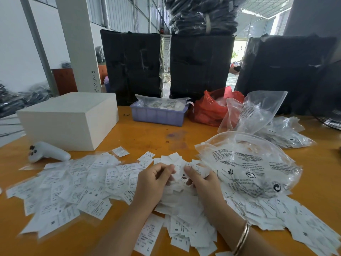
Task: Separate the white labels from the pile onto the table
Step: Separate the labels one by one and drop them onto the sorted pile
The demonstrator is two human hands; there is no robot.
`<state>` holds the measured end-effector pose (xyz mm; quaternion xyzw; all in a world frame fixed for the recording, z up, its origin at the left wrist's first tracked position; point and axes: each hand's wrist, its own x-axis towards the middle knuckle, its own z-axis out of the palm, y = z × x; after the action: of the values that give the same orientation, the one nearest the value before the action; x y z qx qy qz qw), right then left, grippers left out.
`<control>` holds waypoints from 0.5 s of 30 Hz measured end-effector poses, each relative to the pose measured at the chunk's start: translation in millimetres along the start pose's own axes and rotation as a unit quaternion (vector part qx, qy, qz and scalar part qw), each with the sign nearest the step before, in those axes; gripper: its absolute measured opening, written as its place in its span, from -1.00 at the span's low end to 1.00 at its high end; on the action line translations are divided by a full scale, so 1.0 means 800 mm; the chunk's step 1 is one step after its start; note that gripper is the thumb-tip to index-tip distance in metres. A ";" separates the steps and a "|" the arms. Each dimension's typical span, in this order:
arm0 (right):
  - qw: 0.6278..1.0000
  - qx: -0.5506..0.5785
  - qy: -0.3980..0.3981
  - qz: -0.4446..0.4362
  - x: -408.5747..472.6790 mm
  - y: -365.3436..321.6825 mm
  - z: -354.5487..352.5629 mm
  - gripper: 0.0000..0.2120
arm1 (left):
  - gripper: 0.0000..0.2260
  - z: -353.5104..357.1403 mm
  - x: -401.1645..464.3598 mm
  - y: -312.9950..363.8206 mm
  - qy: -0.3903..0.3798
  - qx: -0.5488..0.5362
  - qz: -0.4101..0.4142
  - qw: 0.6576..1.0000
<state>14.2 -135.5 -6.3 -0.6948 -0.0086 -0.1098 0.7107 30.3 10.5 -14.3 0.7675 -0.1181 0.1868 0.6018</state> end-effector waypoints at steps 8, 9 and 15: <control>0.998 -0.050 -0.048 0.014 -0.004 0.000 0.006 -0.73 | -0.69 0.000 -0.001 0.002 0.004 0.017 -0.004 1.000; 0.996 -0.063 -0.055 0.014 -0.005 -0.001 0.006 -0.70 | -0.69 -0.001 -0.001 0.001 0.007 0.020 -0.004 1.000; 0.990 -0.120 -0.079 0.005 -0.007 -0.004 0.008 -0.68 | -0.71 -0.002 0.000 0.005 -0.028 0.009 -0.002 1.000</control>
<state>9.5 -128.6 -4.1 -0.7815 -0.0480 -0.0518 0.6199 28.1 11.0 -10.3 0.7778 -0.1317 0.1653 0.5919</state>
